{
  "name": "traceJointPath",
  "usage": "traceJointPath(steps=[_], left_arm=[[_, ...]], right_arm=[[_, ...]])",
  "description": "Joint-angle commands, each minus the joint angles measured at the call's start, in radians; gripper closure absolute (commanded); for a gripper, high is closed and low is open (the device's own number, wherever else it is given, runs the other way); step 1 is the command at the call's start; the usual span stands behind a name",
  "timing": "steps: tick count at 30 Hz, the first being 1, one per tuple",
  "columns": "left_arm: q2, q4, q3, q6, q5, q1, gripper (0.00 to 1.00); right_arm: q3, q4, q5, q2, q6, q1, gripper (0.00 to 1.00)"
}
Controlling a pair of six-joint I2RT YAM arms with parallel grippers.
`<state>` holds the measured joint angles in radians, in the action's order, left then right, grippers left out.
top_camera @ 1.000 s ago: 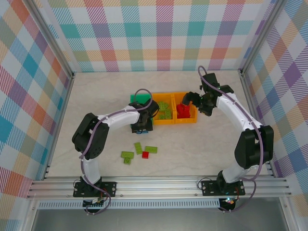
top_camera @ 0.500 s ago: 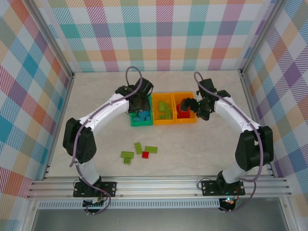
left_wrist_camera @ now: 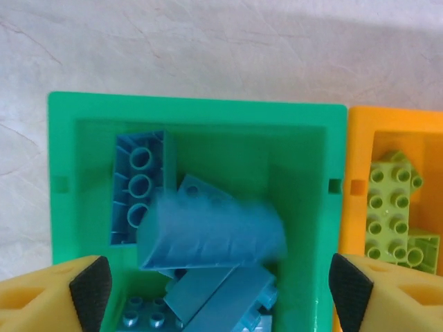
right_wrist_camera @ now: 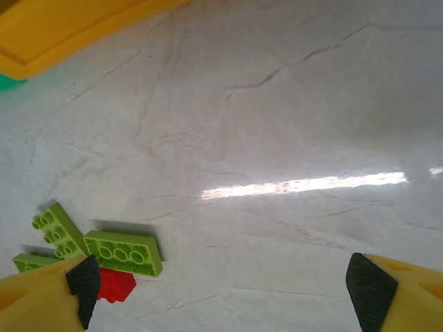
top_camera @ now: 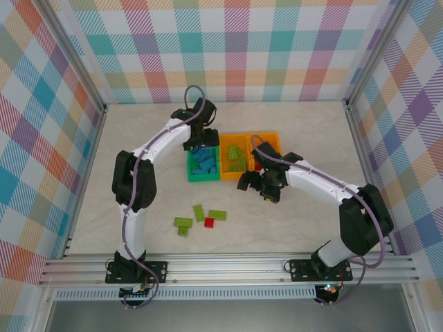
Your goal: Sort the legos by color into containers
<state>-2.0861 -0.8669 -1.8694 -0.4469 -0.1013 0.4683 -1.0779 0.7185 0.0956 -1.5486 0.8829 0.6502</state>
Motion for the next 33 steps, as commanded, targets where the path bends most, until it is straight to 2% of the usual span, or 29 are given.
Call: traceJointPath(steps=[1, 2, 9, 18, 22, 27, 33], left_arm=[[0.039, -0.025, -0.001, 0.013, 0.042, -0.008, 0.04], [0.059, -0.02, 0.018, 0.01, 0.041, -0.008, 0.0], [0.258, 0.032, 0.203, -0.017, 0.017, -0.013, 0.0], [0.437, 0.078, 0.456, -0.038, 0.072, -0.081, 0.0], [0.488, 0.078, 0.511, -0.025, 0.079, -0.092, 0.0], [0.542, 0.076, 0.564, -0.007, 0.096, -0.115, 0.0], [0.581, 0.085, 0.617, 0.0, 0.11, -0.139, 0.0]], right_arm=[[-0.069, 0.0, -0.021, -0.073, 0.116, 0.067, 0.07], [-0.093, 0.011, -0.026, -0.095, 0.123, 0.087, 0.07], [-0.19, 0.053, -0.061, -0.208, 0.171, 0.256, 0.09], [-0.326, 0.099, -0.099, -0.351, 0.232, 0.429, 0.19], [-0.387, 0.14, -0.112, -0.416, 0.242, 0.463, 0.2], [-0.389, 0.157, -0.146, -0.455, 0.278, 0.476, 0.3], [-0.458, 0.185, -0.149, -0.521, 0.242, 0.49, 0.35]])
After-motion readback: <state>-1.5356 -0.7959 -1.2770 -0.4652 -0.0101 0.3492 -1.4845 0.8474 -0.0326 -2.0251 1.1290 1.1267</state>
